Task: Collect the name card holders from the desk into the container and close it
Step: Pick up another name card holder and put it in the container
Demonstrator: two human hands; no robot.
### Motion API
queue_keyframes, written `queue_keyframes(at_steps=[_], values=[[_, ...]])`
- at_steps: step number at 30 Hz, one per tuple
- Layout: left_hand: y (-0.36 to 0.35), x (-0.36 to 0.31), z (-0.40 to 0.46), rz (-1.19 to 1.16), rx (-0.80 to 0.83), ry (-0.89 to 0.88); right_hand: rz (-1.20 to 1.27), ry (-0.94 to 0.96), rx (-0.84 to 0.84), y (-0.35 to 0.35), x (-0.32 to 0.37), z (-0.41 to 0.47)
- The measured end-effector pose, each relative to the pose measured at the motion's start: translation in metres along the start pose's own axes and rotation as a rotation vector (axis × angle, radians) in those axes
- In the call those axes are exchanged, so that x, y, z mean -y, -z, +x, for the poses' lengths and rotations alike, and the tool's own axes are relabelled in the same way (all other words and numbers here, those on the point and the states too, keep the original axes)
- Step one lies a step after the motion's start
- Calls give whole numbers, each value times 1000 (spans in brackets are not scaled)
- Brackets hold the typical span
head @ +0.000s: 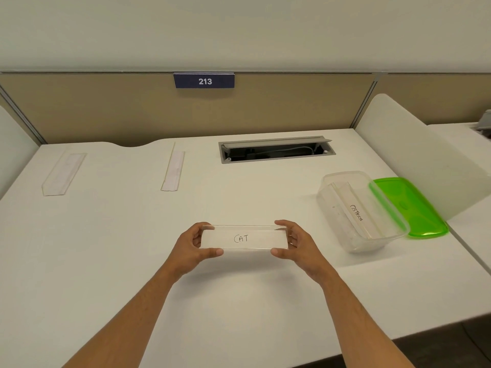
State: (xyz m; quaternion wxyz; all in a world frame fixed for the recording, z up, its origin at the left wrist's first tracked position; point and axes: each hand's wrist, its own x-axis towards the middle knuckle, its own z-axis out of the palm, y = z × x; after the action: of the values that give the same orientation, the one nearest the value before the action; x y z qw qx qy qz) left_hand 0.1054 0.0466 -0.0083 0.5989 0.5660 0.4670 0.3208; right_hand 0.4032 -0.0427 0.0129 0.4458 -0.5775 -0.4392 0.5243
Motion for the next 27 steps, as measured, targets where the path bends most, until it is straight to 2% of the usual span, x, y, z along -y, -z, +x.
queue_keyframes(at_steps=[12,19,27], values=[[1,-1,2,-12,29,23,-118,17,-17,1,0,0],[-2,-2,7,-6,58,34,-357,39,-6,6,4,1],[-16,-6,18,30,172,46,-705,4,41,13,10,-4]])
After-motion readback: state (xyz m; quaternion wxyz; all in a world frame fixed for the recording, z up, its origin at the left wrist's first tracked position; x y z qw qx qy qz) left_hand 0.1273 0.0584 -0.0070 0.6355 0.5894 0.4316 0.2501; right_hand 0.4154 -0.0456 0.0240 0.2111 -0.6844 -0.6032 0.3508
